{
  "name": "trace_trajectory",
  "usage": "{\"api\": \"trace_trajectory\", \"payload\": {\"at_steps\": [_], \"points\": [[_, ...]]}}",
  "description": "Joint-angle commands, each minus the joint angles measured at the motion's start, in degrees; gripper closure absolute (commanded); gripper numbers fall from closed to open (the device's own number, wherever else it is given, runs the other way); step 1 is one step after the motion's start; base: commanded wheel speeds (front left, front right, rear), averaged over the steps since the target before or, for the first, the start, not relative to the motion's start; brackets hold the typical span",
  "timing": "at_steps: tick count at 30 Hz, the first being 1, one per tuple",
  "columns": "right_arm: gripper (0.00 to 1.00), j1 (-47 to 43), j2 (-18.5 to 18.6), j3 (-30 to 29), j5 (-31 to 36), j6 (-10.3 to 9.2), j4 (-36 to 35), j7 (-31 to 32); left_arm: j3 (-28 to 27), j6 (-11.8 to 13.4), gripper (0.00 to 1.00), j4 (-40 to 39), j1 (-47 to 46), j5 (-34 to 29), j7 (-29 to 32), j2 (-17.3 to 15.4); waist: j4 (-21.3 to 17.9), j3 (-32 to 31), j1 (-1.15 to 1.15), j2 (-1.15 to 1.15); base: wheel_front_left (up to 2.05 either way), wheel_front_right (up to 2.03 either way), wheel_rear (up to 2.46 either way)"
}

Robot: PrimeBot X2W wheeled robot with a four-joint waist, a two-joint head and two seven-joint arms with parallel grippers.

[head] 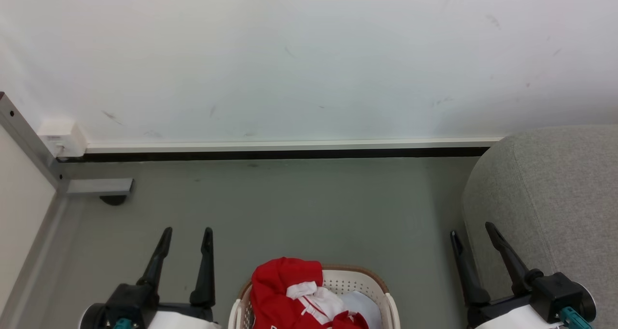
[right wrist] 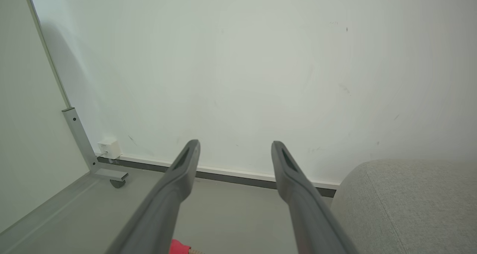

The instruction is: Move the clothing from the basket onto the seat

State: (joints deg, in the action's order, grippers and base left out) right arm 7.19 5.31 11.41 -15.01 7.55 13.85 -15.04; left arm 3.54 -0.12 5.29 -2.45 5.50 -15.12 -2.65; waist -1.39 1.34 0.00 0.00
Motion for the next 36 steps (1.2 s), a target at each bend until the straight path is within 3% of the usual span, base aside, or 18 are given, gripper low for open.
{"api": "trace_trajectory", "payload": {"at_steps": [1, 11, 18, 24, 36], "points": [[0.00, 0.7, 0.2, 0.0, -0.1, -0.12, -0.2, -0.2, -0.2, 0.0, 0.00, 0.0, 0.4, -0.2, -0.1, -0.4, 0.0, 0.0, 0.00, 0.00, 0.00, 0.00, 0.00], [0.00, 0.9, 0.2, 0.2, -0.7, -0.12, -0.3, -0.2, -0.2, -0.3, 0.00, 0.2, 0.3, 0.5, -0.1, -0.4, -0.5, 0.5, 0.00, 0.00, 0.00, 0.00, 0.00], [0.00, 2.0, 0.4, -0.6, -1.5, -0.12, -0.9, -0.2, 0.8, -0.8, 0.00, 3.6, -1.6, 0.2, -0.1, -0.4, -3.2, 3.9, 0.00, 0.00, 0.00, 0.00, 0.00], [0.00, 3.9, 0.0, -1.7, -2.5, -0.12, -2.2, -0.1, 2.3, -3.2, 0.00, 13.2, -5.5, -1.0, -0.1, -0.6, -7.3, 9.0, 0.00, 0.00, 0.00, 0.00, 0.00], [0.00, 10.8, -1.2, -3.1, -5.0, -0.12, -6.6, -0.1, 7.9, -6.4, 0.00, 40.7, -21.9, -3.7, 0.7, -3.5, -14.8, 22.7, 0.00, 0.00, 0.00, 0.00, 0.00]]}}
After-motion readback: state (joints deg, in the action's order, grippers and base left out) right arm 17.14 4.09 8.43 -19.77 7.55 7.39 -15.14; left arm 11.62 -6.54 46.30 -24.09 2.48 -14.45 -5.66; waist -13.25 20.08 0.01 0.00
